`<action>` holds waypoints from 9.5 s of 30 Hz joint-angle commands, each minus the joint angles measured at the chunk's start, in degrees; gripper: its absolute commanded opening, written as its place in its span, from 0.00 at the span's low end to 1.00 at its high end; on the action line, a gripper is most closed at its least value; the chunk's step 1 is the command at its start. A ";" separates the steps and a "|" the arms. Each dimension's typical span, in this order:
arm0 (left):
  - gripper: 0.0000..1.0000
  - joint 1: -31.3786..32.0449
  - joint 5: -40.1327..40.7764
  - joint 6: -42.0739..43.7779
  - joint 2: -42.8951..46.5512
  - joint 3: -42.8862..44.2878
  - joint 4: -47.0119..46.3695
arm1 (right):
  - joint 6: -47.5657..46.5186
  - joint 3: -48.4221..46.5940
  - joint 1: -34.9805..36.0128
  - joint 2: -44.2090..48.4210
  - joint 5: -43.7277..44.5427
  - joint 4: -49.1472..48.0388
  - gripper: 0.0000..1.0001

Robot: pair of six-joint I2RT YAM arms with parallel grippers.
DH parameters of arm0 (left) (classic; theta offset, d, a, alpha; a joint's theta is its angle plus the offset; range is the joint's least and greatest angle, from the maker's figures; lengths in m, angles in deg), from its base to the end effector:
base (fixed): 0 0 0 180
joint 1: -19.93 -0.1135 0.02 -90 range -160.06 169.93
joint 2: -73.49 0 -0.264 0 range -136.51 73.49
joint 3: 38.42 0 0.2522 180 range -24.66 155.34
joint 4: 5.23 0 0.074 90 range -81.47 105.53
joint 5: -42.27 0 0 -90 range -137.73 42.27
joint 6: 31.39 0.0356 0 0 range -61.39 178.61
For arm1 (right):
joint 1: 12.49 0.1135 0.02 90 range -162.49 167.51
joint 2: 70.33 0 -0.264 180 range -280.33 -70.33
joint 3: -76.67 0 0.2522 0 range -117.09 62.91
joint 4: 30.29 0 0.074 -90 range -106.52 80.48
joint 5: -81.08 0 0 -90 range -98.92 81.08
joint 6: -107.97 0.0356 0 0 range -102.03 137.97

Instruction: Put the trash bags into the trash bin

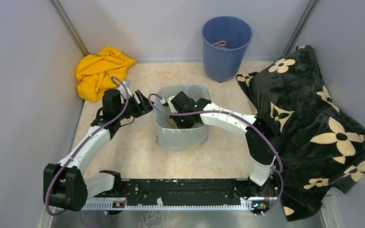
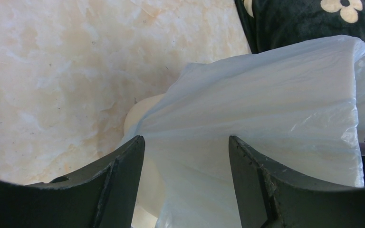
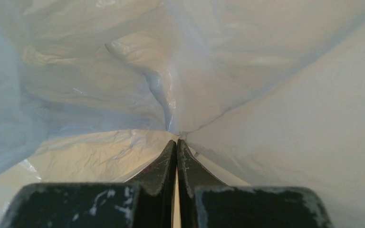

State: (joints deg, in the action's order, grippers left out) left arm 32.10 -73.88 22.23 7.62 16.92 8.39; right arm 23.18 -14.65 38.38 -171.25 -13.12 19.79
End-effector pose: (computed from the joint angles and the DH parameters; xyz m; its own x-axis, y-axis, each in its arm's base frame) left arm 0.2476 -0.0695 0.2650 -0.6674 -0.4007 -0.6277 0.2316 0.6894 -0.6864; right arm 0.2340 0.2917 0.2361 -0.6149 -0.6123 -0.4970 -0.7442 0.6590 0.1088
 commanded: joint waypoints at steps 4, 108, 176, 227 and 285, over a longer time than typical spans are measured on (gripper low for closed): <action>0.71 -0.21 -0.70 -0.10 -0.03 -0.83 -2.85 | 0.08 0.78 0.54 -2.26 0.45 0.29 0.00; 0.71 -0.21 2.06 1.05 2.87 1.64 1.47 | 2.52 -0.04 -0.44 -11.04 1.84 3.04 0.00; 0.71 -0.21 2.20 -0.07 3.89 1.25 1.10 | 4.18 -4.18 -0.62 -3.48 5.39 5.16 0.19; 0.78 -0.21 4.09 1.48 3.19 1.75 2.21 | 9.28 3.25 -3.94 36.46 26.71 -6.60 0.34; 0.79 -0.21 3.89 1.35 3.93 1.73 1.74 | 15.47 14.89 -9.62 36.32 23.54 -8.24 0.06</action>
State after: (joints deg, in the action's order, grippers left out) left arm 32.01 -71.12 22.12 10.49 17.78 9.79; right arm 39.05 4.61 29.07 -134.64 4.71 9.08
